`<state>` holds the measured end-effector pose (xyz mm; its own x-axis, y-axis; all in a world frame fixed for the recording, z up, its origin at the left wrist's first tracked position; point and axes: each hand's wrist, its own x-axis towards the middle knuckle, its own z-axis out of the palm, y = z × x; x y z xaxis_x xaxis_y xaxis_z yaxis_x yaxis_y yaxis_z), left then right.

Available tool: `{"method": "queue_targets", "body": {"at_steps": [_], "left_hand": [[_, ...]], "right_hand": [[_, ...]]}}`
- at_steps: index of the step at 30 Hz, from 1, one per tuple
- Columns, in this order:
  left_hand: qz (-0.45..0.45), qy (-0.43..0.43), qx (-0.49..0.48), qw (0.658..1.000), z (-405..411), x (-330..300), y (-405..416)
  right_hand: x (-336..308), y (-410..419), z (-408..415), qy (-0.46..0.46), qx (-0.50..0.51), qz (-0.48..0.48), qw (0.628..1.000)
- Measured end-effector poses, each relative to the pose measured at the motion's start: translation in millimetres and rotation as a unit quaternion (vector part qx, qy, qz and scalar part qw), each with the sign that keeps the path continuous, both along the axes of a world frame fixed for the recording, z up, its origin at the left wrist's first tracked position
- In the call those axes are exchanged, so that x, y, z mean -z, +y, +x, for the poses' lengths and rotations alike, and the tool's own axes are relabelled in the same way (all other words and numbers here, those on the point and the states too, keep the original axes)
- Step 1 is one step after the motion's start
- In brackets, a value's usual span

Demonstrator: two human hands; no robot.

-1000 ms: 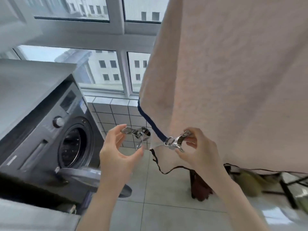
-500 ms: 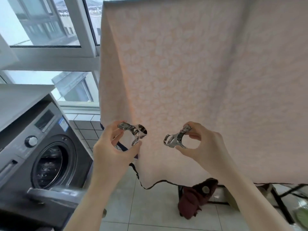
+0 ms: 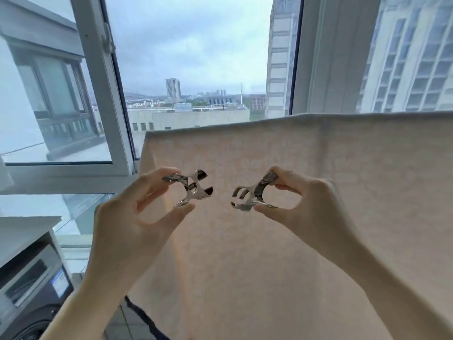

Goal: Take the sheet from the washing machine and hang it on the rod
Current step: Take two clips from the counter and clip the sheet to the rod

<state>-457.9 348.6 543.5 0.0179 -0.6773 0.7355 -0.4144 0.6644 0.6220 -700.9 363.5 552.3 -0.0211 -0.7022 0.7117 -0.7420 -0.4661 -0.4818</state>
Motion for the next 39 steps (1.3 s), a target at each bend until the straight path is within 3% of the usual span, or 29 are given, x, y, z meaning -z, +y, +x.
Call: {"method": "queue_targets", "body": {"at_steps": [8, 15, 27, 39], "left_hand": [[-0.099, -0.028, 0.025, 0.994, 0.6, -75.6, -58.1], [-0.035, -0.085, 0.013, 0.996, -7.7, -110.5, -98.6], [-0.017, -0.21, -0.036, 0.977, -6.9, -150.0, -116.0], [0.072, -0.252, 0.052, 0.964, -26.9, -187.3, -148.1]], "right_hand": [[-48.4, -35.2, -6.6, 0.045, 0.016, -0.045, 0.998], [-49.2, -49.5, -17.4, 0.074, 0.002, -0.031, 0.997], [-49.6, -63.6, -32.1, 0.093, -0.026, -0.016, 0.995], [-49.4, -69.4, -24.7, 0.086, -0.046, -0.014, 0.995]]}}
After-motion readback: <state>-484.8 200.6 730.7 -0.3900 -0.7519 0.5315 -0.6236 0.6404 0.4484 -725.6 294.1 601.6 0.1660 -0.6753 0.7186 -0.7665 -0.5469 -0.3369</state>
